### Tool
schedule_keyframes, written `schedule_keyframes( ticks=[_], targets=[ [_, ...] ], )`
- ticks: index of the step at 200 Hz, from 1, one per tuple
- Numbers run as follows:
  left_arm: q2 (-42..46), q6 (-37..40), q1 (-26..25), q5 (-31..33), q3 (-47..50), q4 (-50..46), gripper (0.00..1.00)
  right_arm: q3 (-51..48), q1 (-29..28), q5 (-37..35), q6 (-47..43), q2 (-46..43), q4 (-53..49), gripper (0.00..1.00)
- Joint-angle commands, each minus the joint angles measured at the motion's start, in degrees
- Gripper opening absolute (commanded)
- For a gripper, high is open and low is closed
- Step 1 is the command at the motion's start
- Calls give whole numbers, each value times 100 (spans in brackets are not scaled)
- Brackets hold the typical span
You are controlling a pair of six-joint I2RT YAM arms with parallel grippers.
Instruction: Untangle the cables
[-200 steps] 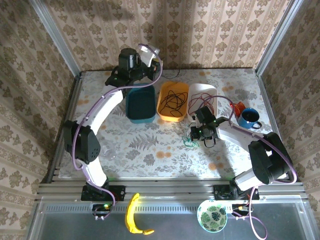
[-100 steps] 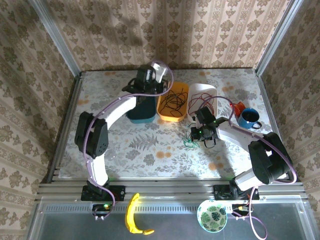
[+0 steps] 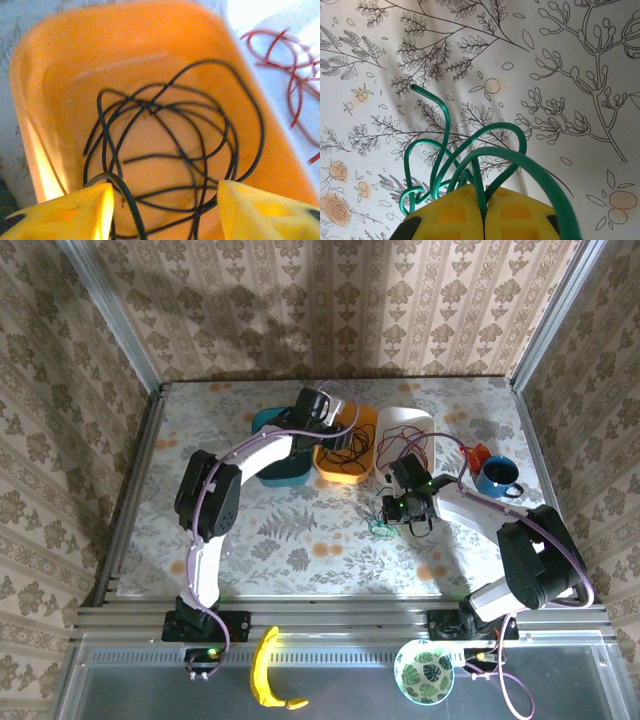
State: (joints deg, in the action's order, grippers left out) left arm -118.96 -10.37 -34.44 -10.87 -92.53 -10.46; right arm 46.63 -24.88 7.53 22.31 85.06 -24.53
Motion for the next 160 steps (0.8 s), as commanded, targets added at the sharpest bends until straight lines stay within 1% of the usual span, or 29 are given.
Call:
schedule_keyframes(
  ticks=[1,10,25,56,84,114,139,160],
  targets=[
    [572,177,-75,-300,149,437,71,-47,36,-214,4,-221,-113,6],
    [831,271,-110,-383,405,662,77,-57,43,-225,2,-250,-107,6],
    [1261,345,-151,-556,862,964,79,-75,60,-219,-3,-277,-82,6],
    [1994,338,-203,-1176,1831,1301,88,-136,118,-40,-41,-395,9,6],
    [2303,266,-280,-1667,2341,1299,89,-239,221,224,6,-579,253,6],
    [2357,129,-340,-1799,2660,1363,89,-330,367,498,133,-998,585,6],
    [2255,26,-345,-1935,2748,1480,88,-331,392,847,80,-1269,842,6],
    [2160,13,-345,-2229,2680,1512,87,-274,394,1152,-1,-1423,917,6]
  ],
)
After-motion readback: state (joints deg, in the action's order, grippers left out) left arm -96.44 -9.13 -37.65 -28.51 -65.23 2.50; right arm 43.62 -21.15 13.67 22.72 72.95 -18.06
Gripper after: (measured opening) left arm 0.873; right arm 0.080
